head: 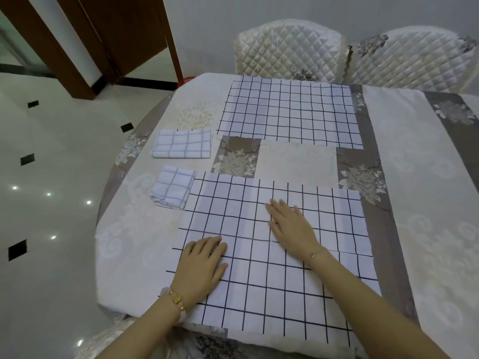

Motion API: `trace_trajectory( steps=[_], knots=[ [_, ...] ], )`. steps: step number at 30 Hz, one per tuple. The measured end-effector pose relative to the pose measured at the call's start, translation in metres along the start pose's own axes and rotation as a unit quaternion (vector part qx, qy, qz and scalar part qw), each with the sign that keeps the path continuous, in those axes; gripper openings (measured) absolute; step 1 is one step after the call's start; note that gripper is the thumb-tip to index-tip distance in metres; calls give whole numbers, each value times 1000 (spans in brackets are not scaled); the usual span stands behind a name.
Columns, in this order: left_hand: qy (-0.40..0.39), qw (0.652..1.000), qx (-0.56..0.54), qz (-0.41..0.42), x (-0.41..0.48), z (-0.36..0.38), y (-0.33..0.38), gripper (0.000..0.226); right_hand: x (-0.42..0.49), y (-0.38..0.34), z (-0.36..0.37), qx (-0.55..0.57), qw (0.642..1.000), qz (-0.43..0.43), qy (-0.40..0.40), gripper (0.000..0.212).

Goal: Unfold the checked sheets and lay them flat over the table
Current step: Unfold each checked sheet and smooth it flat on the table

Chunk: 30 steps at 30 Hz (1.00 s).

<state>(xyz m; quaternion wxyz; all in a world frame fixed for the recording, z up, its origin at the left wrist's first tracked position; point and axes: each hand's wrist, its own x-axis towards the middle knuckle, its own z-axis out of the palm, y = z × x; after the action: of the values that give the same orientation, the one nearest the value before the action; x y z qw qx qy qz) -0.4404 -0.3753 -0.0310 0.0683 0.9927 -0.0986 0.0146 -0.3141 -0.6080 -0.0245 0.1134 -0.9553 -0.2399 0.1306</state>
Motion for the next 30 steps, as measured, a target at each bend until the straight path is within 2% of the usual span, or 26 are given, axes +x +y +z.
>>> trace_trajectory(
  steps=[4, 8, 10, 12, 16, 18, 20, 23, 27, 28, 30],
  knots=[
    [-25, 1000, 1, -17, -5, 3, 3, 53, -18, 28, -15, 38, 991, 116, 49, 54],
    [-77, 997, 13, -27, -6, 1, 3, 65, -67, 19, -8, 45, 998, 53, -1, 59],
    [-117, 992, 19, -32, -8, 0, 1, 72, -94, 14, 3, 38, 998, 40, -31, 75],
    [-147, 988, 21, -30, -11, -1, -1, 74, -122, 16, 14, 15, 997, 51, -52, 87],
    [-158, 987, 21, -6, -13, -2, -7, 77, -177, 30, 23, -5, 994, 92, -53, 80],
    [-156, 988, 7, 3, -14, -1, -10, 84, -199, 36, 21, 5, 988, 126, -86, 95],
    [-140, 990, -17, 13, -15, 1, -12, 93, -214, 41, 16, 7, 983, 152, -101, 99],
    [-131, 990, -41, 11, -15, 3, -12, 101, -228, 42, 11, 27, 977, 178, -111, 93],
    [-161, 986, -32, 5, -12, -5, -11, 113, -227, 31, -2, 60, 975, 201, -78, 58],
    [-172, 985, -33, 2, -10, -11, -10, 111, -224, 27, -6, 66, 975, 205, -58, 54],
    [-169, 984, -57, -3, -8, -26, -6, 93, -220, 20, -12, 93, 972, 217, -16, 47]
  ],
)
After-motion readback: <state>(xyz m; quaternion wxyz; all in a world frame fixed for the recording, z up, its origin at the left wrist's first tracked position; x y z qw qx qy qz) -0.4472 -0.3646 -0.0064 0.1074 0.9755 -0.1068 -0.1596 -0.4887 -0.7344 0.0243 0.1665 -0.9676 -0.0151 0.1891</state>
